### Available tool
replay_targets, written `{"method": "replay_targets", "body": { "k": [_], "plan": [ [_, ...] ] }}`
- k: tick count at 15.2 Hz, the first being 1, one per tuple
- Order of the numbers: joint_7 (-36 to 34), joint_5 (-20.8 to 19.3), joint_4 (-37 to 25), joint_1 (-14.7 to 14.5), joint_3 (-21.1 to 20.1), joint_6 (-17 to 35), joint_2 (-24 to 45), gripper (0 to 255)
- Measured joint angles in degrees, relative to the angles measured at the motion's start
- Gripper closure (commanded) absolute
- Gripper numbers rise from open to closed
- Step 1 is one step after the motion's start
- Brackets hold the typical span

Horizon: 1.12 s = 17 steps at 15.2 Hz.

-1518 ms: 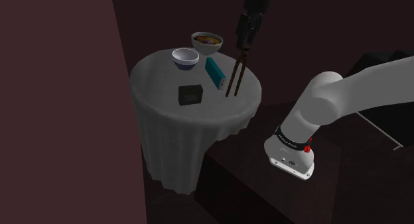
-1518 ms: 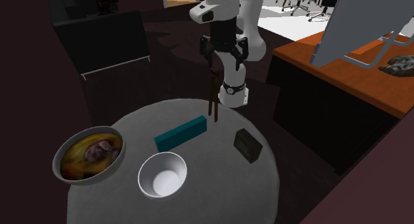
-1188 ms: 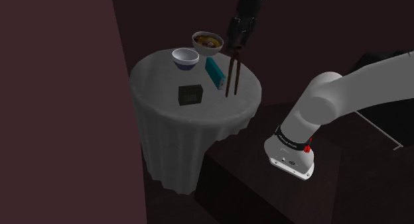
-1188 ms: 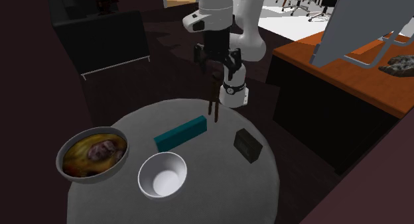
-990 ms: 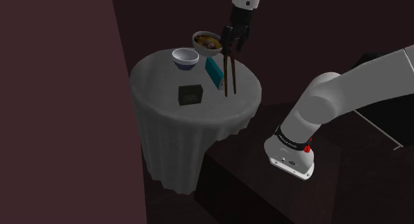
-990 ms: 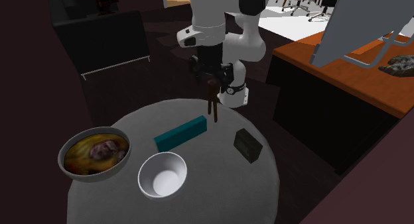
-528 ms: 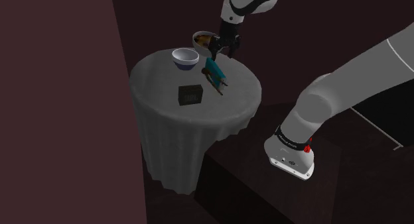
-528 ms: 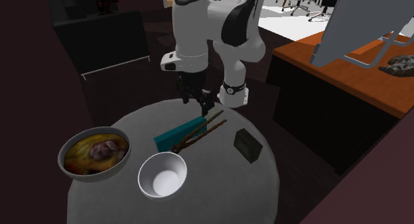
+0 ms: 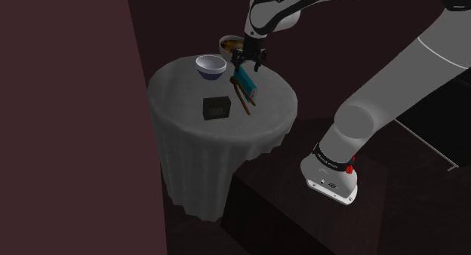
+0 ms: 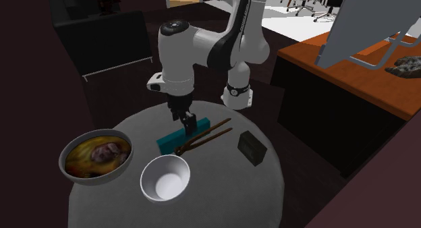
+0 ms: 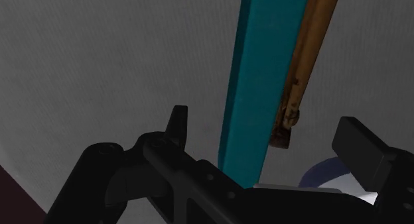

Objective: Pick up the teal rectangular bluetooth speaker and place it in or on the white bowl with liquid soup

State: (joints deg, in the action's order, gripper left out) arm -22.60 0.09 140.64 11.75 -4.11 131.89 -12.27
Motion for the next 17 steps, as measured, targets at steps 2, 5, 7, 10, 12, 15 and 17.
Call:
{"method": "replay_targets", "body": {
  "k": [2,5,7,10,12,15,17],
  "plan": [
    [-0.26,-0.17,0.44,0.11,-0.01,1.68,1.2,0],
    [-0.44,-0.4,1.18,0.2,-0.03,4.49,3.26,0],
    [-0.38,-0.46,1.47,0.26,0.02,5.3,3.78,0],
    [-0.45,-0.47,1.6,0.25,-0.02,5.6,3.93,0],
    [-0.46,-0.47,1.61,0.25,-0.02,5.63,3.95,0],
    [-0.46,-0.47,1.42,0.25,-0.02,5.73,3.8,255],
    [-0.44,-0.49,1.42,0.25,-0.02,5.67,3.87,255]
  ]
}}
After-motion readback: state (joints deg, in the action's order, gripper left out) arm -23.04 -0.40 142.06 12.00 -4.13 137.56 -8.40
